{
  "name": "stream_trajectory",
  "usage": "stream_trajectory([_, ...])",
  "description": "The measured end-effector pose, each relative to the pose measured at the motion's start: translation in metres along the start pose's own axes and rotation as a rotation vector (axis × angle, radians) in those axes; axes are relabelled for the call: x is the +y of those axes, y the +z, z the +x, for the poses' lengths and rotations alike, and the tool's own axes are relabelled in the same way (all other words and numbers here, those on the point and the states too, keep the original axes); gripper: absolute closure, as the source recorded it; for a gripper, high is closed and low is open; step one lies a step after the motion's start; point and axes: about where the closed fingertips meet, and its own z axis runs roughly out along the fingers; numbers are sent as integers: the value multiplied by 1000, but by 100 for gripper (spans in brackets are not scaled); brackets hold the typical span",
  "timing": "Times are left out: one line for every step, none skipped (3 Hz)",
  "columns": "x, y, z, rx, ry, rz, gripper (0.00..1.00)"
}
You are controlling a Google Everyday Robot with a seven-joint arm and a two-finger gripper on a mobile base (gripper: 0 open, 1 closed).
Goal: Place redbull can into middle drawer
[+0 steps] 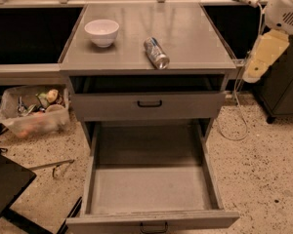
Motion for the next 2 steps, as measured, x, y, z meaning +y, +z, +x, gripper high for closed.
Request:
stream_trajectory([-34, 33, -15, -58, 77, -11, 0])
stream_trajectory([-34, 33, -15, -58, 77, -11, 0])
